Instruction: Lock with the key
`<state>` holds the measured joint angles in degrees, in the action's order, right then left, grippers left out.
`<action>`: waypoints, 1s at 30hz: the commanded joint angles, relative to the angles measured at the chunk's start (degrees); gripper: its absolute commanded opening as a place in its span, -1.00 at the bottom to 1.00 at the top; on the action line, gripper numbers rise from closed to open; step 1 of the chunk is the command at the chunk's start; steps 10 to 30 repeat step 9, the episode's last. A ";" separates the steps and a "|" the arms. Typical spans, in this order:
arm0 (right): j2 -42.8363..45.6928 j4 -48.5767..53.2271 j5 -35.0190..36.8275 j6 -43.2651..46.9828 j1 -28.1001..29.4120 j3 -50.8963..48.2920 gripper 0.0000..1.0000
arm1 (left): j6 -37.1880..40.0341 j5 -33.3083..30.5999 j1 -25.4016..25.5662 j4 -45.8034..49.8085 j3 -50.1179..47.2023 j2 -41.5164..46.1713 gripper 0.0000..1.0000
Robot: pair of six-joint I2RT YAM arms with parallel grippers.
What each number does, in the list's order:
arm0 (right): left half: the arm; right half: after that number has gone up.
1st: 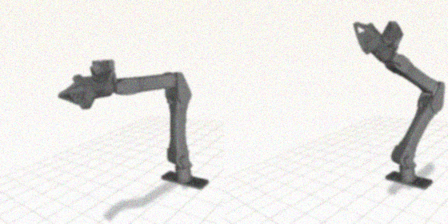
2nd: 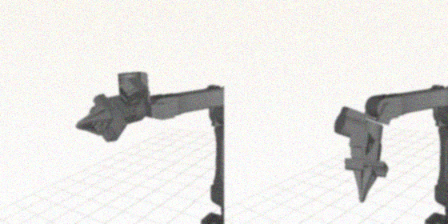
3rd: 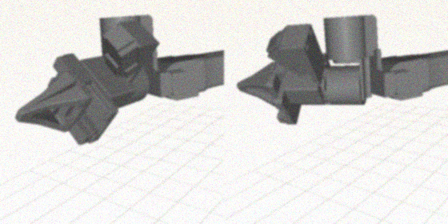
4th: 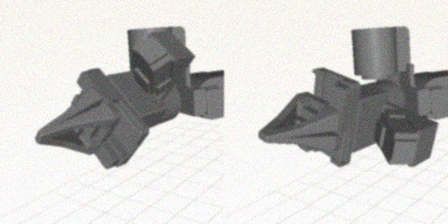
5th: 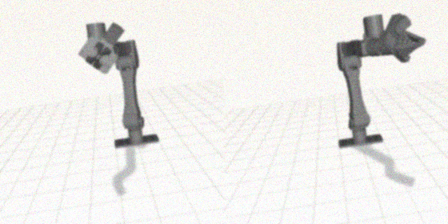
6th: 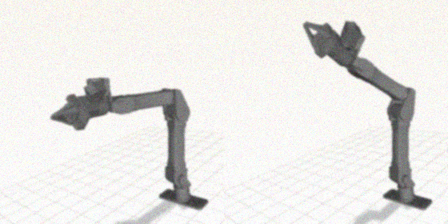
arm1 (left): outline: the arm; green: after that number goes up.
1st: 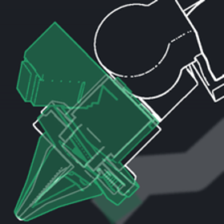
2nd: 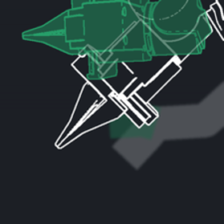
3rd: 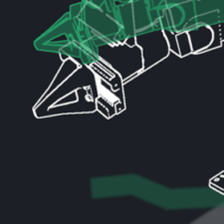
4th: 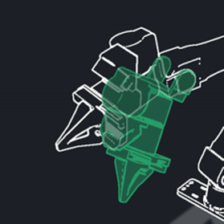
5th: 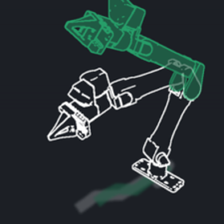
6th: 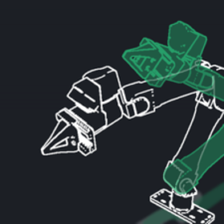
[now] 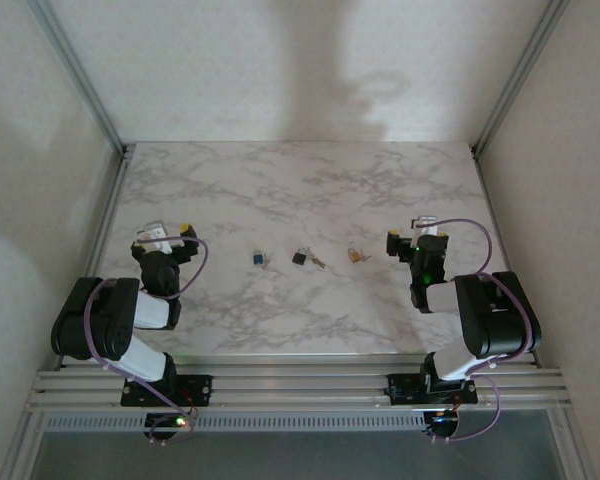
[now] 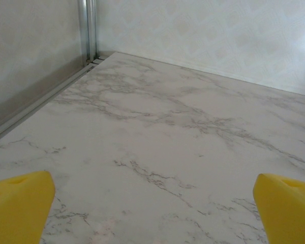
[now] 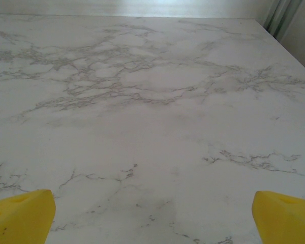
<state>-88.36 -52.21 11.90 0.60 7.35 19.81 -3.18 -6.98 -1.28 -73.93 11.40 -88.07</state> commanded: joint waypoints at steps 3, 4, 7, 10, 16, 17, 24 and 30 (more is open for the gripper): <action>-0.15 0.53 -0.30 -0.60 -0.49 1.19 0.99 | 0.10 1.01 -0.52 -1.61 0.91 -0.15 0.99; -0.20 0.53 -0.30 -0.60 -0.52 1.19 0.98 | 0.10 1.04 -0.50 -1.63 0.92 -0.16 0.99; -0.22 0.59 -0.30 -0.60 -0.52 1.19 0.99 | 0.09 1.07 -0.48 -1.65 0.91 -0.13 0.99; -0.15 0.63 -0.39 -0.60 -0.57 1.17 0.98 | 0.10 1.11 -0.56 -1.58 0.91 -0.14 0.99; -0.15 0.63 -0.39 -0.60 -0.57 1.17 0.98 | 0.10 1.11 -0.56 -1.58 0.91 -0.14 0.99; -0.15 0.63 -0.39 -0.60 -0.57 1.17 0.98 | 0.10 1.11 -0.56 -1.58 0.91 -0.14 0.99; -0.15 0.63 -0.39 -0.60 -0.57 1.17 0.98 | 0.10 1.11 -0.56 -1.58 0.91 -0.14 0.99; -0.15 0.63 -0.39 -0.60 -0.57 1.17 0.98 | 0.10 1.11 -0.56 -1.58 0.91 -0.14 0.99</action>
